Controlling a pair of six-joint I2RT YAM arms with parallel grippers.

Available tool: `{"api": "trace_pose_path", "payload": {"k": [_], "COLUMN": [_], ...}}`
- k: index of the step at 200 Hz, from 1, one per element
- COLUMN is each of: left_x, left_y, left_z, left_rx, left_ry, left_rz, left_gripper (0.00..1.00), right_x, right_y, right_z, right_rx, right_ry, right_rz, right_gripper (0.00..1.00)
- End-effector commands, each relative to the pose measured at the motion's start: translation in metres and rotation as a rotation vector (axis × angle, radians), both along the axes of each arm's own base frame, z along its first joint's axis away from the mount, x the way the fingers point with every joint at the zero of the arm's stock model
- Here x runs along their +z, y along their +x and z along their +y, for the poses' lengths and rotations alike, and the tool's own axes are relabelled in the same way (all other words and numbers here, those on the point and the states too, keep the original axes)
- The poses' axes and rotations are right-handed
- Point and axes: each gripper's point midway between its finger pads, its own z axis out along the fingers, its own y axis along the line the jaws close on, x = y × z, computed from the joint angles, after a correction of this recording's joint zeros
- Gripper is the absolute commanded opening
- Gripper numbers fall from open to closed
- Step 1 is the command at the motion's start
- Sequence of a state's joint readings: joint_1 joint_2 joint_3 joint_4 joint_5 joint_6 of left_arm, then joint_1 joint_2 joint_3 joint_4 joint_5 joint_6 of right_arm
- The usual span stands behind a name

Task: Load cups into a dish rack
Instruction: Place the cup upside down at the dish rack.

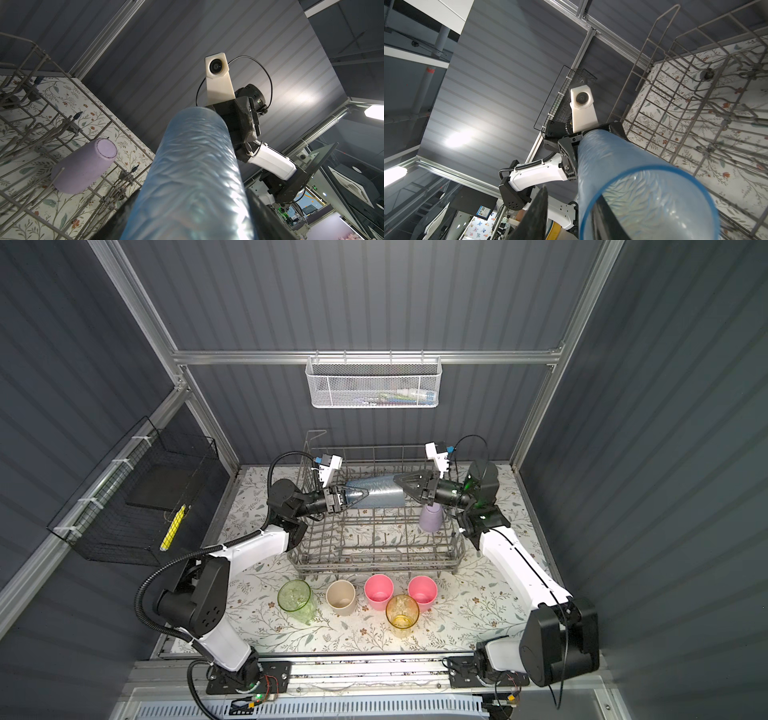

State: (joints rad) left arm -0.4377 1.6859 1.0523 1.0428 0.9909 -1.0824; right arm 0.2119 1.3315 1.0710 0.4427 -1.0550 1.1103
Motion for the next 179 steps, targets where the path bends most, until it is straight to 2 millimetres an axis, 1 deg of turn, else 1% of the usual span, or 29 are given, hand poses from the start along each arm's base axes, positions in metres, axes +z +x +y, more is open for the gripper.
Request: {"api": "trace_pose_path", "payload": {"k": [1, 30, 46, 68, 91, 107, 112, 121, 127, 129, 133, 150, 157, 161, 179], "left_x": [0.02, 0.023, 0.022, 0.012, 0.005, 0.003, 0.002, 0.001, -0.007, 0.002, 0.003, -0.006, -0.011, -0.013, -0.026], "left_y": [-0.006, -0.002, 0.001, 0.01, 0.017, 0.022, 0.023, 0.028, 0.029, 0.032, 0.033, 0.04, 0.043, 0.043, 0.05], "left_z": [0.006, 0.007, 0.007, 0.009, 0.019, 0.028, 0.031, 0.038, 0.043, 0.045, 0.048, 0.063, 0.07, 0.073, 0.09], "left_rx": [0.03, 0.056, 0.077, 0.144, 0.237, 0.297, 0.313, 0.357, 0.377, 0.395, 0.41, 0.475, 0.5, 0.505, 0.56], "left_ry": [-0.012, -0.002, 0.028, 0.151, 0.315, 0.412, 0.442, 0.501, 0.553, 0.555, 0.581, 0.707, 0.76, 0.786, 0.917], "left_rz": [-0.075, -0.075, -0.069, -0.062, -0.069, -0.074, -0.071, -0.07, -0.058, -0.074, -0.074, -0.051, -0.038, -0.034, -0.014], "left_gripper": [0.32, 0.32, 0.32, 0.31, 0.31, 0.31, 0.31, 0.31, 0.31, 0.31, 0.31, 0.31, 0.31, 0.31, 0.3], "right_x": [0.01, 0.007, 0.001, -0.013, -0.029, -0.042, -0.037, -0.041, -0.045, -0.047, -0.048, -0.057, -0.057, -0.064, -0.071], "right_y": [-0.009, -0.01, -0.009, -0.006, -0.005, -0.001, -0.007, -0.007, -0.007, -0.006, -0.006, -0.004, -0.003, -0.005, -0.003], "right_z": [-0.009, -0.02, -0.03, -0.05, -0.072, -0.086, -0.091, -0.097, -0.101, -0.102, -0.105, -0.113, -0.115, -0.116, -0.122], "right_rx": [-0.015, -0.051, -0.09, -0.193, -0.308, -0.366, -0.386, -0.411, -0.424, -0.43, -0.44, -0.472, -0.481, -0.482, -0.501], "right_ry": [-0.013, -0.034, -0.059, -0.152, -0.289, -0.353, -0.362, -0.384, -0.399, -0.404, -0.412, -0.45, -0.461, -0.475, -0.506], "right_rz": [-0.066, -0.066, -0.055, -0.038, -0.033, -0.008, -0.029, -0.022, -0.014, -0.01, -0.007, 0.005, -0.002, 0.021, 0.037], "right_gripper": [0.38, 0.39, 0.39, 0.39, 0.4, 0.4, 0.4, 0.4, 0.4, 0.4, 0.4, 0.4, 0.4, 0.4, 0.4]}}
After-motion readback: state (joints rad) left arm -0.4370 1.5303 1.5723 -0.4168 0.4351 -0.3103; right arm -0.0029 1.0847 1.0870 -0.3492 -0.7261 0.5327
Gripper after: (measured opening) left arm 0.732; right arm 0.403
